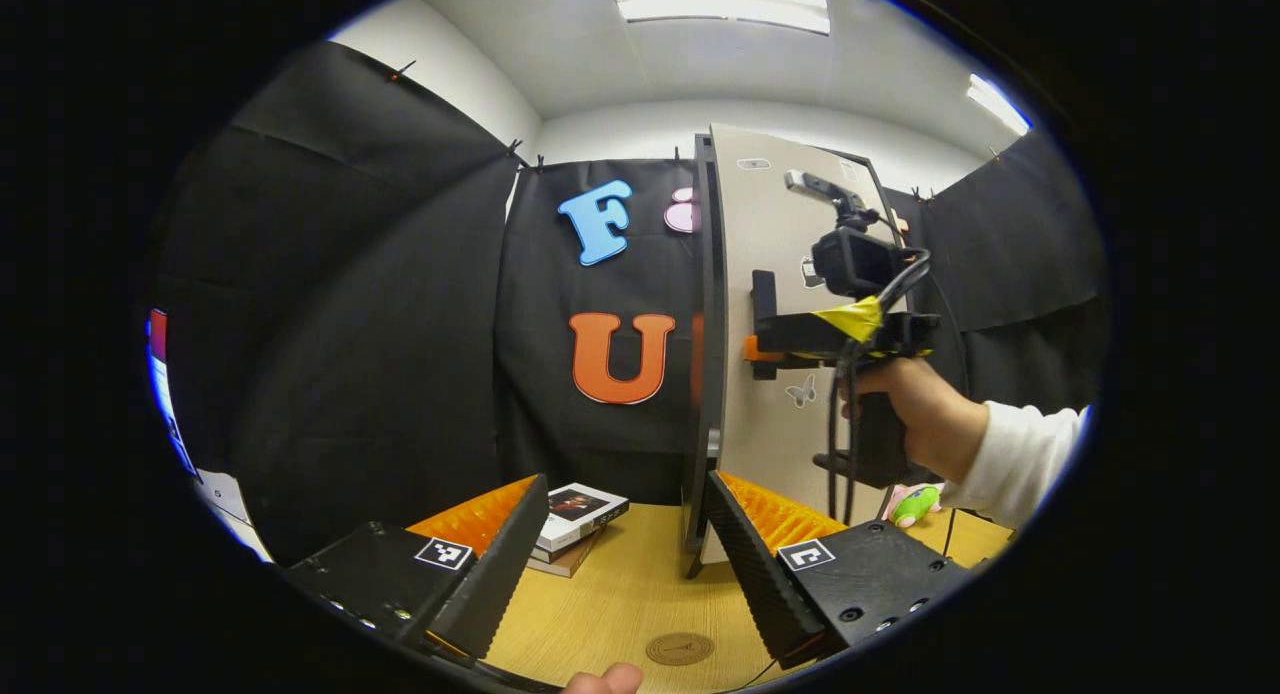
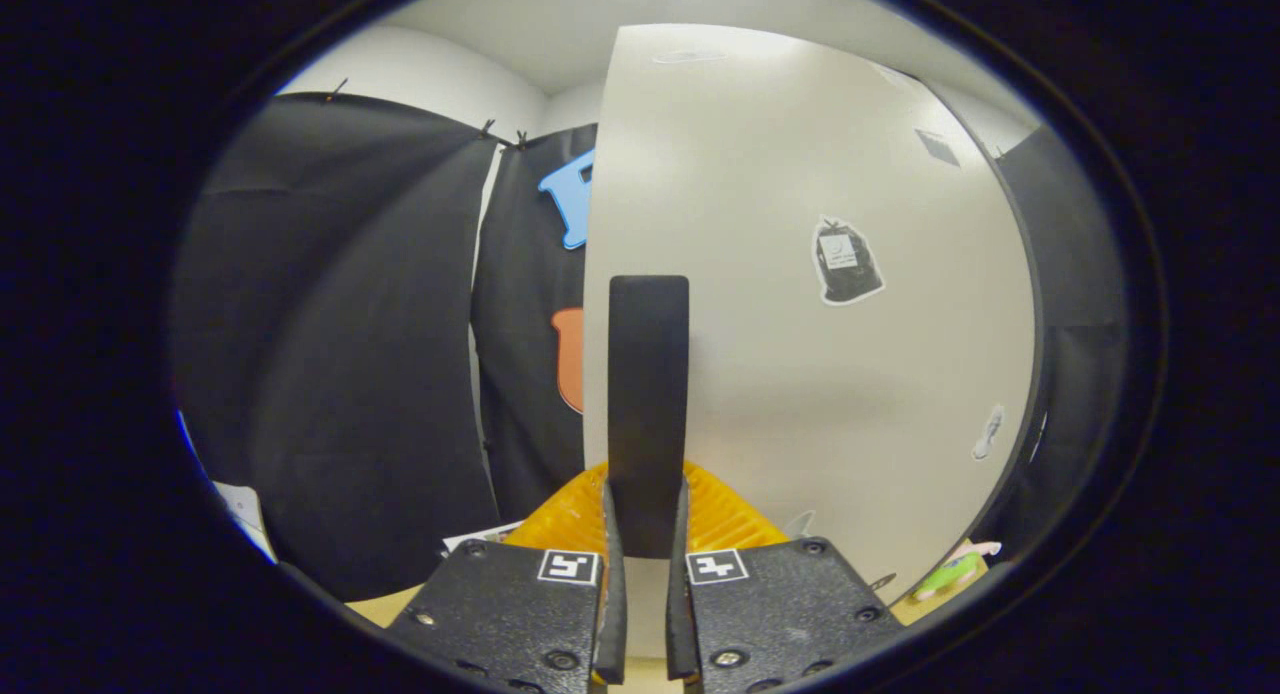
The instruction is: Open the cabinet door with the right hand, grasp the bottle in the cabinet with the left hand and place it on the coaster, then close the cabinet door with the right hand.
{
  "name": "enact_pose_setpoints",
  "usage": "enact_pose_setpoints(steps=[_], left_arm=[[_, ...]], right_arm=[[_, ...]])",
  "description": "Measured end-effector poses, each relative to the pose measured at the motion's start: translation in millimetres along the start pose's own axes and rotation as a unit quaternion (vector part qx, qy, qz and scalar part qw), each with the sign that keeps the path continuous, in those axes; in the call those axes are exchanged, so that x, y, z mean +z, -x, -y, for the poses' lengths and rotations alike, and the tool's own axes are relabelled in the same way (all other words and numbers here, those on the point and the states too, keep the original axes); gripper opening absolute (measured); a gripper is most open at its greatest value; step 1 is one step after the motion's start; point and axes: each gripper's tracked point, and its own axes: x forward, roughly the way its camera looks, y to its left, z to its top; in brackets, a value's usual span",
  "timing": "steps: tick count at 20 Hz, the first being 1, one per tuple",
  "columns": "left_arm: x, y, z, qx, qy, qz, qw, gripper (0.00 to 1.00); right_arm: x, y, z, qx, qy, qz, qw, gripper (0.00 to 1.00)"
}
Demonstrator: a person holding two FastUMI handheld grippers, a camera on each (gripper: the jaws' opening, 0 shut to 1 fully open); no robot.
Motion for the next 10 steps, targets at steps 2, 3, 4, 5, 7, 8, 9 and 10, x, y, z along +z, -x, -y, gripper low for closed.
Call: enact_pose_setpoints(steps=[2, 3, 4, 5, 7, 8, 9, 10], left_arm=[[1.9, -0.1, 2.7, -0.003, 0.000, 0.000, 1.000, 0.95], [3.0, 1.1, 5.5, -0.006, 0.000, 0.000, 1.000, 0.95], [3.6, 2.9, 8.0, -0.009, 0.000, 0.000, 1.000, 0.95], [3.8, 3.9, 10.8, -0.013, 0.000, 0.000, 1.000, 0.95], [6.3, 6.8, 18.7, -0.021, -0.001, 0.002, 1.000, 0.95], [7.4, 9.5, 23.8, -0.026, -0.003, 0.004, 1.000, 0.95], [7.4, 10.3, 28.7, -0.031, -0.004, 0.004, 0.999, 0.95], [7.8, 10.9, 35.0, -0.038, -0.006, 0.005, 0.999, 0.95]], right_arm=[[1.1, 26.4, 2.1, 0.016, -0.009, -0.004, 1.000, 0.19], [2.3, 41.0, 4.0, 0.024, -0.012, -0.006, 1.000, 0.19], [2.0, 53.8, 7.1, 0.029, -0.012, -0.007, 0.999, 0.19], [2.6, 67.9, 11.0, 0.032, -0.010, -0.006, 0.999, 0.19], [1.7, 97.7, 18.8, 0.037, -0.008, -0.006, 0.999, 0.19], [1.2, 111.7, 23.8, 0.039, -0.009, -0.006, 0.999, 0.19], [1.2, 126.9, 29.2, 0.038, -0.011, -0.005, 0.999, 0.19], [1.9, 140.8, 37.0, 0.032, -0.012, -0.002, 0.999, 0.19]])
